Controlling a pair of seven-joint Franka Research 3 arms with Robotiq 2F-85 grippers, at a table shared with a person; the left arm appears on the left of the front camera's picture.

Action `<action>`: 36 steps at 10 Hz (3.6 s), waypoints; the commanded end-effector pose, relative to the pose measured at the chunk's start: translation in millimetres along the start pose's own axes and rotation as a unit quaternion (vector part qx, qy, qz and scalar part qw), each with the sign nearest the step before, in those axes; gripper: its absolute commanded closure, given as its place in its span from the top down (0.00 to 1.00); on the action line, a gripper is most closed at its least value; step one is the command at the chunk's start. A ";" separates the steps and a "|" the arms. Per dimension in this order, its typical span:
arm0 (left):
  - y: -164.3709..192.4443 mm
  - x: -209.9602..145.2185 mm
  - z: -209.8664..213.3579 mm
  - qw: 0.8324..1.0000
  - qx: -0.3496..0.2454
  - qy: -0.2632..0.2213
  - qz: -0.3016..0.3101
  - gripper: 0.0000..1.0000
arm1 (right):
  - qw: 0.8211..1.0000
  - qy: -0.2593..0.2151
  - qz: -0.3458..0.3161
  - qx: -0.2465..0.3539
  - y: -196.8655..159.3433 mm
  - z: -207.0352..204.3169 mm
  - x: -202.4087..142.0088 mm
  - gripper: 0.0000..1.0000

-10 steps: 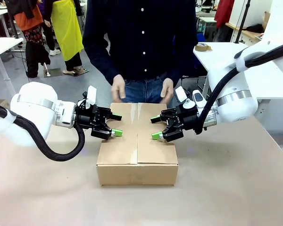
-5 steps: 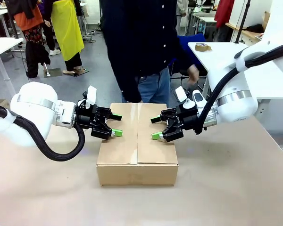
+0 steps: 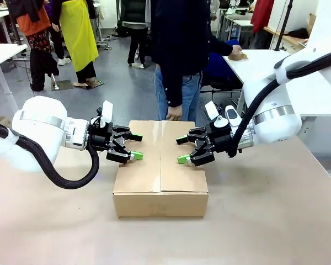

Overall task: Pack the gift set into the box.
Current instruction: Press and hold the closed box until the human finishes sealing it.

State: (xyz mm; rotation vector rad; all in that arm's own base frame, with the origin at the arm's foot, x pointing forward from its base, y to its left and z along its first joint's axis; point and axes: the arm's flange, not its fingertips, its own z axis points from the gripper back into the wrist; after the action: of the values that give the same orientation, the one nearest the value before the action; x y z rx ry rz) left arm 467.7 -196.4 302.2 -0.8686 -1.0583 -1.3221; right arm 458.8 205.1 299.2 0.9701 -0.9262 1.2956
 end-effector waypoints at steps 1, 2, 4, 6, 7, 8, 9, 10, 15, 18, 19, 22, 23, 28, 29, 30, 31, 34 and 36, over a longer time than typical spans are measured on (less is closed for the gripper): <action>-0.8 -2.0 -1.8 1.000 0.007 0.004 -0.006 1.00 | 1.000 0.002 0.002 0.000 0.5 -1.3 -2.1 1.00; -0.8 -2.0 -1.8 1.000 0.007 0.004 -0.006 1.00 | 1.000 0.002 0.002 0.000 0.5 -1.3 -2.1 1.00; -0.8 -2.0 -1.8 1.000 0.007 0.004 -0.006 1.00 | 1.000 0.002 0.002 0.000 0.5 -1.3 -2.1 1.00; -0.8 -2.0 -1.8 1.000 0.007 0.004 -0.006 1.00 | 1.000 0.002 0.002 0.000 0.5 -1.3 -2.1 1.00; -0.8 -2.0 -1.8 1.000 0.007 0.004 -0.006 1.00 | 1.000 0.002 0.002 0.000 0.5 -1.3 -2.1 1.00; -0.8 -2.0 -1.8 1.000 0.007 0.004 -0.006 1.00 | 1.000 0.002 0.002 0.000 0.5 -1.3 -2.1 1.00; -0.8 -2.0 -1.8 1.000 0.007 0.004 -0.006 1.00 | 1.000 0.002 0.002 0.000 0.5 -1.3 -2.1 1.00; -0.8 -2.0 -1.8 1.000 0.007 0.004 -0.006 1.00 | 1.000 0.002 0.002 0.000 0.5 -1.3 -2.1 1.00; -0.8 -2.0 -1.8 1.000 0.007 0.004 -0.006 1.00 | 1.000 0.002 0.002 0.000 0.5 -1.3 -2.1 1.00; -0.8 -2.0 -1.8 1.000 0.007 0.004 -0.006 1.00 | 1.000 0.002 0.002 0.000 0.5 -1.3 -2.1 1.00; -0.8 -2.0 -1.8 1.000 0.007 0.004 -0.006 1.00 | 1.000 0.002 0.002 0.000 0.5 -1.3 -2.1 1.00; -0.8 -2.0 -1.8 1.000 0.007 0.004 -0.006 1.00 | 1.000 0.002 0.002 0.000 0.5 -1.3 -2.1 1.00; -0.8 -2.0 -1.8 1.000 0.007 0.004 -0.006 1.00 | 1.000 0.002 0.002 0.000 0.5 -1.3 -2.1 1.00; -0.8 -2.0 -1.8 1.000 0.007 0.004 -0.006 1.00 | 1.000 0.002 0.002 0.000 0.5 -1.3 -2.1 1.00; -0.8 -2.0 -1.8 1.000 0.007 0.004 -0.006 1.00 | 1.000 0.002 0.002 0.000 0.5 -1.3 -2.1 1.00; -0.8 -2.0 -1.8 1.000 0.007 0.004 -0.006 1.00 | 1.000 0.002 0.002 0.000 0.5 -1.3 -2.1 1.00; -0.8 -2.0 -1.8 1.000 0.007 0.004 -0.006 1.00 | 1.000 0.002 0.002 0.000 0.5 -1.3 -2.1 1.00; -0.8 -2.0 -1.8 1.000 0.007 0.004 -0.006 1.00 | 1.000 0.002 0.002 0.000 0.5 -1.3 -2.1 1.00; -0.8 -2.0 -1.8 1.000 0.007 0.004 -0.006 1.00 | 1.000 0.002 0.002 0.000 0.5 -1.3 -2.1 1.00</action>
State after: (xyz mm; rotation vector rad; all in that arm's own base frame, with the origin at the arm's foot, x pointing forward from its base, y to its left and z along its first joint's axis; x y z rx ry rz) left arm 467.7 -196.4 302.2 -0.8685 -1.0584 -1.3220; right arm 458.8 205.1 299.2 0.9701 -0.9262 1.2957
